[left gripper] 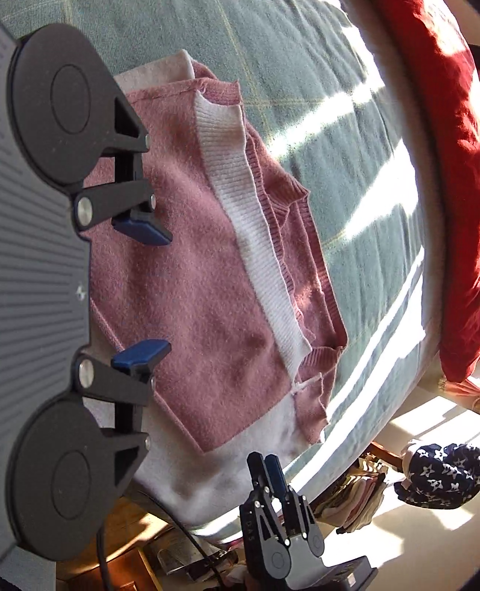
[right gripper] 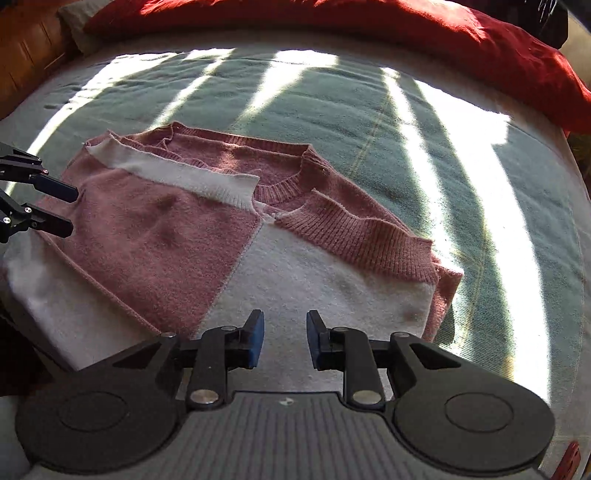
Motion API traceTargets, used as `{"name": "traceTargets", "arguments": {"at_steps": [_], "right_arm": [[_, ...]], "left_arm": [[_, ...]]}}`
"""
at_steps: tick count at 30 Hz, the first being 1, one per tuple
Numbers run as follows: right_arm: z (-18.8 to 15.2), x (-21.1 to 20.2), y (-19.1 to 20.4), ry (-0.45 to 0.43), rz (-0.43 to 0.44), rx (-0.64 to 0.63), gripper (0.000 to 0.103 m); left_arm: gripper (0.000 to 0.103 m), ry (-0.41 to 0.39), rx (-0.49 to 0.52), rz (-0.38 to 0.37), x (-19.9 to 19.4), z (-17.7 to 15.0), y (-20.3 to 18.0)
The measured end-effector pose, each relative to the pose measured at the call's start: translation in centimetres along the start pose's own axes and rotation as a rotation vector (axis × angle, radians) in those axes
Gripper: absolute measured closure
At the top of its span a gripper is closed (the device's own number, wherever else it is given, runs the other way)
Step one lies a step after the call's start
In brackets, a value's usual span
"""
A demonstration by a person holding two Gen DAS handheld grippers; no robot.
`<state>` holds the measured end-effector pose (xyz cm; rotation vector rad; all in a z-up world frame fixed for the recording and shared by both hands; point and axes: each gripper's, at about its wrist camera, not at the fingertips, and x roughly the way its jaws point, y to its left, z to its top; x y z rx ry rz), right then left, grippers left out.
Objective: Fold clothes
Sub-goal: 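Raise both open tools and pull them back from the folded sweater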
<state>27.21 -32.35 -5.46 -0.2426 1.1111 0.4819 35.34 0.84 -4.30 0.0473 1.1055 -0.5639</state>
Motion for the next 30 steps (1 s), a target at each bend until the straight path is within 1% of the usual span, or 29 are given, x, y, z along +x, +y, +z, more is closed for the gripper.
{"name": "traceTargets", "arguments": {"at_steps": [2,4,6,9,10,11,13,15,18,19,20,22,24,27,30], "right_arm": [[-0.6,0.9,0.4,0.002,-0.003,0.018,0.073],[-1.1,1.4,0.6,-0.013,-0.008,0.039,0.073],[-1.0,0.8,0.2,-0.036,-0.008,0.076,0.073],[-0.4,0.1,0.4,-0.085,-0.022,0.117,0.072],[-0.2,0.1,0.7,-0.100,-0.020,0.123,0.070],[-0.1,0.3,1.0,-0.107,-0.015,0.125,0.065],[-0.3,1.1,1.6,-0.106,-0.014,0.124,0.064],[-0.8,1.9,2.1,-0.107,-0.022,0.112,0.063],[-1.2,1.5,1.7,-0.130,-0.028,0.120,0.062],[-1.2,1.4,1.4,-0.128,-0.032,0.129,0.061],[-1.3,1.4,1.2,-0.126,-0.036,0.138,0.058],[-1.3,1.5,0.9,-0.124,-0.035,0.173,0.055],[-1.2,1.5,0.8,-0.128,-0.029,0.196,0.055],[-1.0,1.8,0.9,-0.145,-0.027,0.207,0.055],[-0.9,2.2,1.1,-0.162,-0.026,0.220,0.050]], "left_arm": [[0.046,0.006,-0.030,0.016,1.0,-1.0,0.1],[0.046,-0.026,-0.032,0.018,0.8,-1.5,-0.1],[0.046,-0.054,-0.035,0.019,0.1,-1.5,-0.4],[0.044,-0.088,-0.102,0.016,-0.3,-1.4,-0.4],[0.043,-0.092,-0.117,0.019,-0.1,-1.5,-0.4],[0.043,-0.092,-0.130,0.028,0.3,-1.7,-0.3],[0.043,-0.090,-0.142,0.039,0.9,-2.2,-0.3],[0.040,-0.106,-0.127,0.034,0.8,-2.6,-0.4],[0.040,-0.132,-0.114,0.024,0.1,-2.1,-0.3],[0.038,-0.144,-0.109,0.019,-0.2,-1.9,-0.3],[0.036,-0.143,-0.113,0.026,-0.1,-1.7,-0.1],[0.036,-0.135,-0.125,0.047,0.2,-1.3,0.2],[0.036,-0.154,-0.130,0.033,0.1,-1.0,0.4],[0.036,-0.186,-0.102,0.026,-0.2,-0.4,0.2],[0.036,-0.162,-0.107,0.008,0.6,-0.2,0.4]]}}
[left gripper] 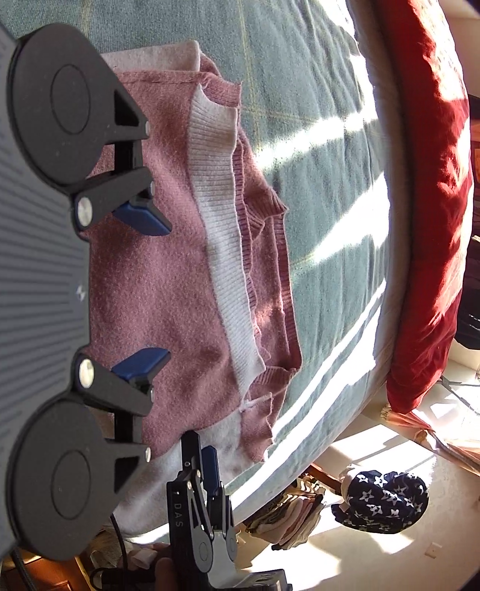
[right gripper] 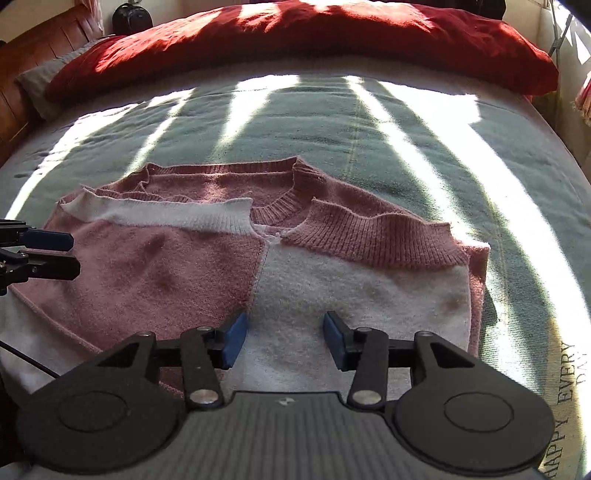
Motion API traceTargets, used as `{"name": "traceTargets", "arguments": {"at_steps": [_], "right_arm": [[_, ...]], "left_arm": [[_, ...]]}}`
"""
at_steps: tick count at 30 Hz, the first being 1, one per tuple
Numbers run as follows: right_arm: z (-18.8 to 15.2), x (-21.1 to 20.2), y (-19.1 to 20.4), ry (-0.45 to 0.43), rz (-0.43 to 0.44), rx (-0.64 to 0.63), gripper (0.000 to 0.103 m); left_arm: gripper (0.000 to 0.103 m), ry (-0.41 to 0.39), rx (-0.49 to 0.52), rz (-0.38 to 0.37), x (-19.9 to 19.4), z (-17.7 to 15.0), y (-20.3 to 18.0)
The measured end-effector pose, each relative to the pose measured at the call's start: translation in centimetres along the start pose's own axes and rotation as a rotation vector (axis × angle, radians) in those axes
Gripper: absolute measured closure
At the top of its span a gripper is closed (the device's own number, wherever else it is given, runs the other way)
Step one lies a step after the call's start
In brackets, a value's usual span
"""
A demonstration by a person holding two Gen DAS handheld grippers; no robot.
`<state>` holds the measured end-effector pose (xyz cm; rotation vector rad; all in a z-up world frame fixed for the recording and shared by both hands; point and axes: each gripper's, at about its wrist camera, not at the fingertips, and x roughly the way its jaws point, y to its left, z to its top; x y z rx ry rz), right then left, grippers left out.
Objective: Fold clothes
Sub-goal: 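Raise both open tools and pull them back from the folded sweater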
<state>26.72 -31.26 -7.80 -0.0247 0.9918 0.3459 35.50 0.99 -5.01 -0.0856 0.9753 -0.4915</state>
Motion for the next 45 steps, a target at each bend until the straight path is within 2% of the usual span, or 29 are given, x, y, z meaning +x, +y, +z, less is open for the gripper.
{"name": "traceTargets", "arguments": {"at_steps": [4,11,14,17,21,23,26,28,35,42,45], "right_arm": [[0.1,0.6,0.1,-0.017,0.003,-0.004,0.043],[1.9,-0.8,0.6,-0.060,0.009,-0.011,0.042],[2.2,-0.9,1.3,-0.055,0.011,-0.036,0.042],[1.8,0.1,1.3,-0.005,-0.021,-0.047,0.043],[1.1,-0.6,0.3,-0.038,0.014,0.027,0.042],[0.8,-0.2,0.5,-0.032,0.011,0.022,0.042],[0.4,0.1,1.0,-0.038,0.001,0.001,0.042],[0.5,-0.5,1.2,-0.072,0.023,-0.016,0.042],[0.1,-1.8,2.1,-0.112,0.014,-0.030,0.042],[-3.9,-2.3,5.0,-0.134,0.032,-0.088,0.041],[-5.7,-2.1,5.6,-0.183,0.035,-0.128,0.036]], "left_arm": [[0.036,-0.009,0.051,0.014,0.8,-0.7,-0.2],[0.036,-0.035,0.034,0.025,-0.3,1.1,-0.4],[0.035,0.019,0.056,0.066,0.1,0.7,-0.1],[0.036,0.077,0.057,0.113,0.5,0.1,0.6],[0.034,0.018,-0.017,0.064,-0.7,0.3,1.4],[0.033,0.039,-0.031,0.088,-0.1,-0.1,1.6],[0.033,0.017,-0.026,0.095,-0.1,-0.5,1.3],[0.033,-0.020,-0.021,0.072,-0.4,-0.4,1.0],[0.033,-0.046,0.003,0.098,-1.0,0.4,0.1],[0.029,-0.042,0.004,0.106,-0.7,-3.4,-0.1],[0.029,-0.113,0.049,0.117,-0.6,-5.0,-0.2]]}}
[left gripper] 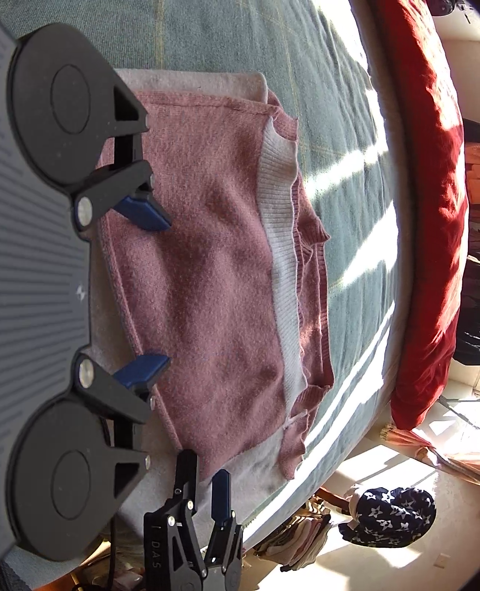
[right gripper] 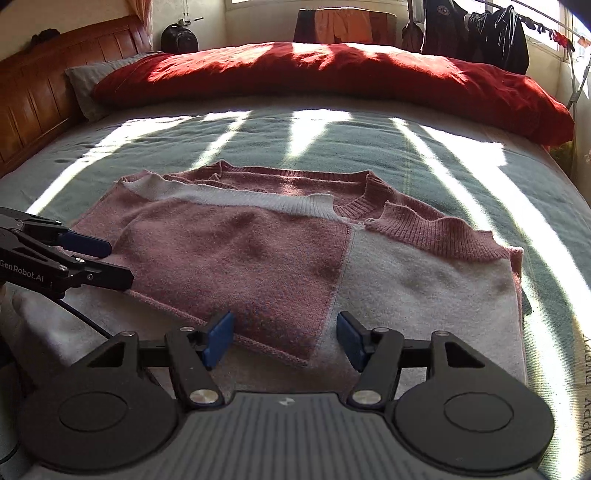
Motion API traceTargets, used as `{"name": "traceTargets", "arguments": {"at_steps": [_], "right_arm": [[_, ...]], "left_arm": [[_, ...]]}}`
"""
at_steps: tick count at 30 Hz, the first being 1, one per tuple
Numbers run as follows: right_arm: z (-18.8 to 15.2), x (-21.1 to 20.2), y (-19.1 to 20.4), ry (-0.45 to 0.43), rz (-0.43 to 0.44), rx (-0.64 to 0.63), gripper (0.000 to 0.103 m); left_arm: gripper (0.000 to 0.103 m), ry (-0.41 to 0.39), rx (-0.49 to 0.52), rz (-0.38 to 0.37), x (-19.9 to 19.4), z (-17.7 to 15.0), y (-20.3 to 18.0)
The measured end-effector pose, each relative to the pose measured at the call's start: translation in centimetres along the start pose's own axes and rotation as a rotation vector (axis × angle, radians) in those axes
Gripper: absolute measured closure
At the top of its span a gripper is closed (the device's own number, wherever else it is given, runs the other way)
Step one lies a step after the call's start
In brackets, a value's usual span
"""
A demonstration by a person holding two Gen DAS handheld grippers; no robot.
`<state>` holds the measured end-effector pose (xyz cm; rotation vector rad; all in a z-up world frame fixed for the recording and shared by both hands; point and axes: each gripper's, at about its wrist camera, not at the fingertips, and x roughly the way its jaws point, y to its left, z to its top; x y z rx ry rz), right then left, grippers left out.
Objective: Fold clothes
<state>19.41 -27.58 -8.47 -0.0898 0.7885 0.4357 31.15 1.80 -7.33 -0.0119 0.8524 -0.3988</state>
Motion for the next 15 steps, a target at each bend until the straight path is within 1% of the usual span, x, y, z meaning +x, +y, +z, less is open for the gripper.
{"name": "traceTargets", "arguments": {"at_steps": [1,2,3,5,6,7,8,9,10,11,12,13,15], "right_arm": [[-0.3,-0.1,0.1,-0.026,0.004,-0.007,0.034],[-0.7,-0.3,0.2,-0.052,0.009,-0.015,0.034],[-1.0,-0.9,-0.1,-0.101,0.028,0.003,0.034],[-1.7,-2.6,0.0,-0.173,0.001,0.025,0.034],[-2.4,-4.2,0.4,-0.227,-0.019,0.026,0.034],[-3.2,-5.8,0.8,-0.269,-0.026,0.026,0.034],[-3.9,-7.2,1.2,-0.291,-0.042,0.037,0.033],[-4.7,-8.7,1.6,-0.314,-0.058,0.049,0.032],[-5.2,-9.5,1.8,-0.309,-0.061,0.064,0.029],[-5.6,-10.2,2.0,-0.303,-0.064,0.079,0.028],[-6.0,-10.8,2.3,-0.293,-0.063,0.085,0.028],[-6.5,-11.4,2.7,-0.301,-0.061,0.062,0.028],[-7.3,-11.9,3.3,-0.313,-0.098,0.034,0.028]], "left_arm": [[0.029,-0.022,0.016,0.002,-0.1,-0.1,-0.1],[0.029,-0.061,0.034,0.004,-0.6,-0.4,-0.1],[0.029,-0.095,0.045,0.011,-1.1,-0.5,-0.1],[0.029,-0.169,0.049,0.036,-2.9,-0.9,-0.2],[0.029,-0.207,0.056,0.039,-4.3,-1.3,-0.7],[0.027,-0.231,0.058,0.041,-5.6,-1.8,-1.4],[0.023,-0.244,0.047,0.041,-6.9,-2.3,-2.1],[0.022,-0.249,0.030,0.027,-7.7,-2.7,-2.5],[0.021,-0.252,0.011,0.008,-8.3,-3.2,-2.8],[0.021,-0.255,-0.007,-0.010,-8.9,-3.7,-3.2],[0.021,-0.250,-0.031,-0.022,-9.0,-4.2,-3.3],[0.021,-0.247,-0.056,-0.023,-8.7,-4.9,-3.4],[0.021,-0.245,-0.107,-0.022,-8.0,-6.2,-3.6]]}}
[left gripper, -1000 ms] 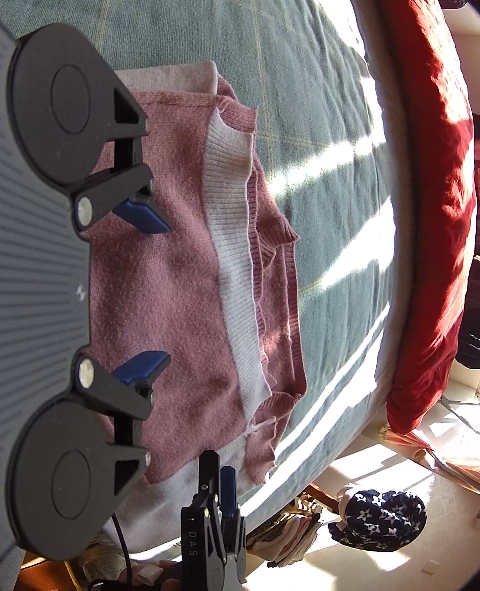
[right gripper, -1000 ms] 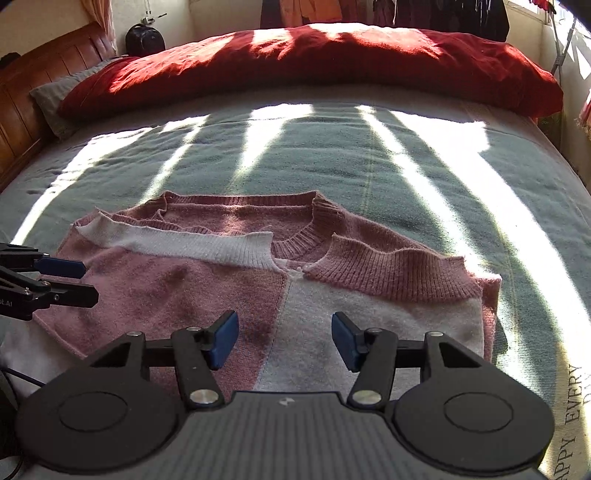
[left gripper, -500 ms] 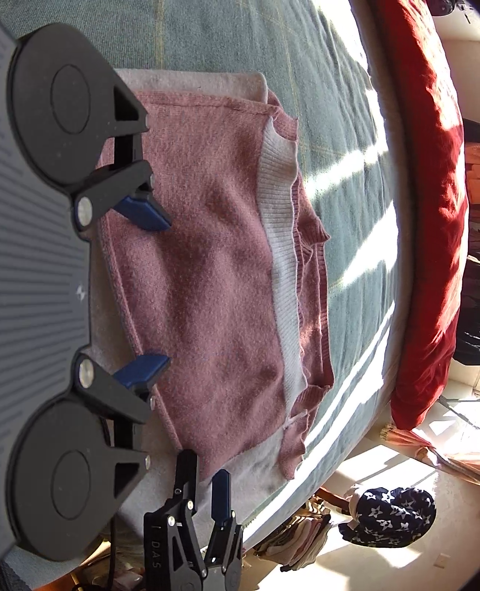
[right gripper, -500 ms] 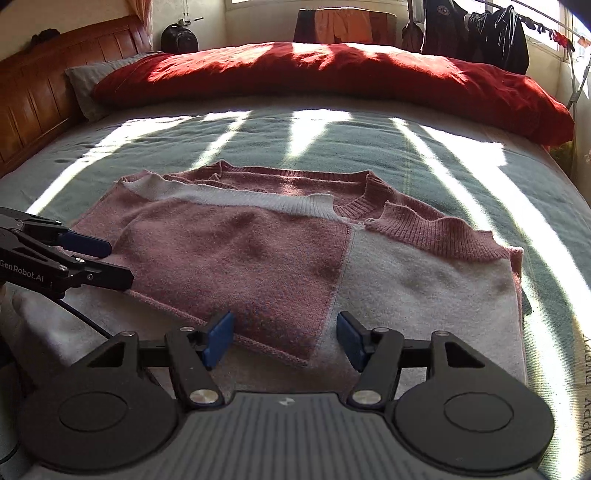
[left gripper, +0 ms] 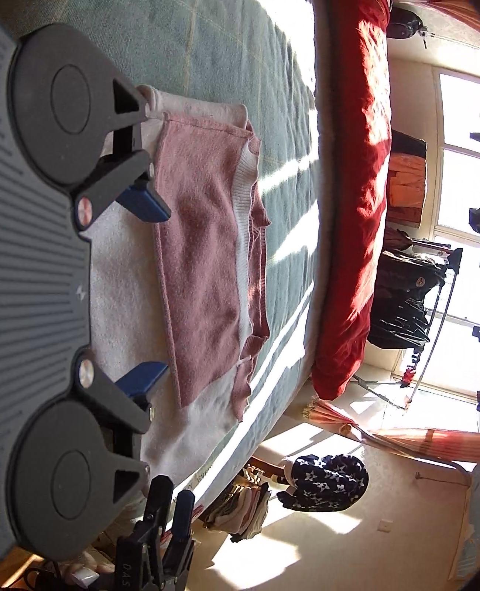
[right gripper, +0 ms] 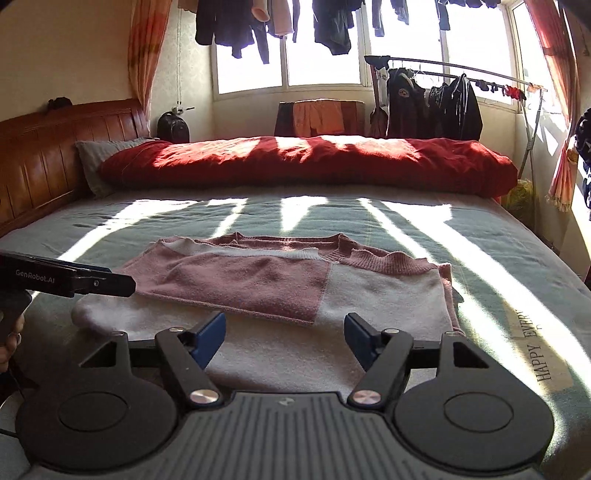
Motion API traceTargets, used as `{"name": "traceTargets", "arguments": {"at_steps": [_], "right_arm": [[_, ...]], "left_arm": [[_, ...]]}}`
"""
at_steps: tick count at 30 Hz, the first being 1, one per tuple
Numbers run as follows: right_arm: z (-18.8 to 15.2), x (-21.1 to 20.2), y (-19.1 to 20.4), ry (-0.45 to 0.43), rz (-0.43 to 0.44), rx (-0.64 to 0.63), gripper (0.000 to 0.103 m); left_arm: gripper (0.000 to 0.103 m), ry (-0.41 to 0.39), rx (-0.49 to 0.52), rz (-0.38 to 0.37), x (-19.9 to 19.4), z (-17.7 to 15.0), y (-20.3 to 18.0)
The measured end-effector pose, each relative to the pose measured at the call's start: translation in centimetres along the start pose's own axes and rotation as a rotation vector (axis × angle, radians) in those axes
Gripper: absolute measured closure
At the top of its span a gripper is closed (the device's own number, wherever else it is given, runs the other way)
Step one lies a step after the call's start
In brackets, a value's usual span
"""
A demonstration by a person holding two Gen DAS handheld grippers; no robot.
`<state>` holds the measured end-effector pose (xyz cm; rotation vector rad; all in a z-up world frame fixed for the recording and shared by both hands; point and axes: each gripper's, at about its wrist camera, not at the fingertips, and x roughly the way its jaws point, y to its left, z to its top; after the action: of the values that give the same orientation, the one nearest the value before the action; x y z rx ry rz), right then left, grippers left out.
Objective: Fold clothes
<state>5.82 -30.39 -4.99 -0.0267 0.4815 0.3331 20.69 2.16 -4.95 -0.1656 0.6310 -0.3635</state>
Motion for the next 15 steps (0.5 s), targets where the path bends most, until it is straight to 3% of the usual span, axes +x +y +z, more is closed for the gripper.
{"name": "traceTargets", "arguments": {"at_steps": [2,7,10,15], "right_arm": [[-1.1,-0.7,0.3,-0.031,-0.036,-0.010,0.026],[-3.3,-1.1,-1.3,0.033,-0.031,0.060,0.025],[-3.8,-1.0,-3.8,0.039,-0.055,0.110,0.024],[-2.8,1.4,-6.1,0.013,-0.014,0.168,0.023]], "left_arm": [[0.021,0.005,-0.045,0.005,0.7,-1.6,0.1],[0.021,0.045,-0.082,0.075,1.4,-3.8,0.0],[0.021,0.037,-0.110,0.078,0.5,-3.2,-0.6],[0.021,0.030,-0.091,0.085,0.9,-1.6,-1.4]]}}
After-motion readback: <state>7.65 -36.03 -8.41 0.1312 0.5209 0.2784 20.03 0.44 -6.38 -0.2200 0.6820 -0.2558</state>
